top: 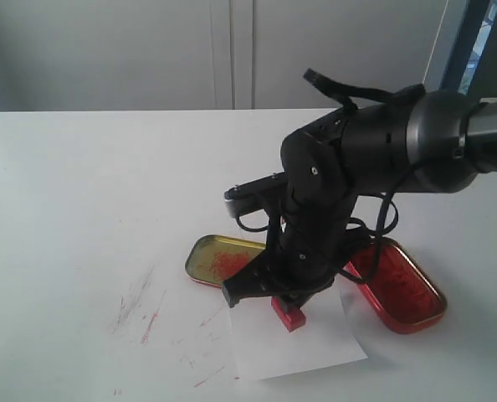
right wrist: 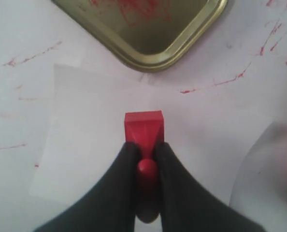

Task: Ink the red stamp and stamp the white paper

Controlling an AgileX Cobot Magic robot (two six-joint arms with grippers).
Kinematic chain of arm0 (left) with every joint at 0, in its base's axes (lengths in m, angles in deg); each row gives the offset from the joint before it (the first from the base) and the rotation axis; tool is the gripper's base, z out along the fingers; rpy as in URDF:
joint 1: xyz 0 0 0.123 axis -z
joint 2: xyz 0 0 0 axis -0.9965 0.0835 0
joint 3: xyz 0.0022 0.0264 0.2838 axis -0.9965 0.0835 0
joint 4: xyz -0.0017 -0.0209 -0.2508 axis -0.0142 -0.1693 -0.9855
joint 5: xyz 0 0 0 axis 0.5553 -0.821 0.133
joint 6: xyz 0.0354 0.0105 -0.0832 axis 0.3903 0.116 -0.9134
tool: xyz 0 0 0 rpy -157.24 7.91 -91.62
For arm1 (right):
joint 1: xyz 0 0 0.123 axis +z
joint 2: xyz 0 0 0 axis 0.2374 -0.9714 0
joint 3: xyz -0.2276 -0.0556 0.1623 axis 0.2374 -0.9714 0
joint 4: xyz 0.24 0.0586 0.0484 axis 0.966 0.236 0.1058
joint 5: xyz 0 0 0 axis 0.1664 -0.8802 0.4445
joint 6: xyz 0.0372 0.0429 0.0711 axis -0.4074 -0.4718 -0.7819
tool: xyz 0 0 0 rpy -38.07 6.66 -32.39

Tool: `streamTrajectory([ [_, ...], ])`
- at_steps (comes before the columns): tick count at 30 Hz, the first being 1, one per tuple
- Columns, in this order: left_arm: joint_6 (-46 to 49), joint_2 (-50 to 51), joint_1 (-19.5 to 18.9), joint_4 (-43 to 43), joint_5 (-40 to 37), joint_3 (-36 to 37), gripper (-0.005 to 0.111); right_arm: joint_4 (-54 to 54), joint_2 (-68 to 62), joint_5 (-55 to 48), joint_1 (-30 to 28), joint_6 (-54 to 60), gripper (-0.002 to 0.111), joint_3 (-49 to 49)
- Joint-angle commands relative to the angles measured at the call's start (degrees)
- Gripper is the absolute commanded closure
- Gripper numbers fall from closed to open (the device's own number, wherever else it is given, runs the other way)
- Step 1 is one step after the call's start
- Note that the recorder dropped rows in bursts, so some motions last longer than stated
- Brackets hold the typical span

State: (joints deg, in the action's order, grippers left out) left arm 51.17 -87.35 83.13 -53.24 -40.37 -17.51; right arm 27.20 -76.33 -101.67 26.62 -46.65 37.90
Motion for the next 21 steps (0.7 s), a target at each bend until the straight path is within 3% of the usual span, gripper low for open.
streamTrajectory([
  [1,0.0,-0.2,0.0,0.0,-0.2,0.3,0.107,-0.6,0.5,3.3,1.3,-2.3,0.108,-2.8],
  [21,0.0,-0.2,0.0,0.0,-0.2,0.3,0.107,-0.6,-1.5,3.9,1.3,-2.9,0.108,-2.7],
])
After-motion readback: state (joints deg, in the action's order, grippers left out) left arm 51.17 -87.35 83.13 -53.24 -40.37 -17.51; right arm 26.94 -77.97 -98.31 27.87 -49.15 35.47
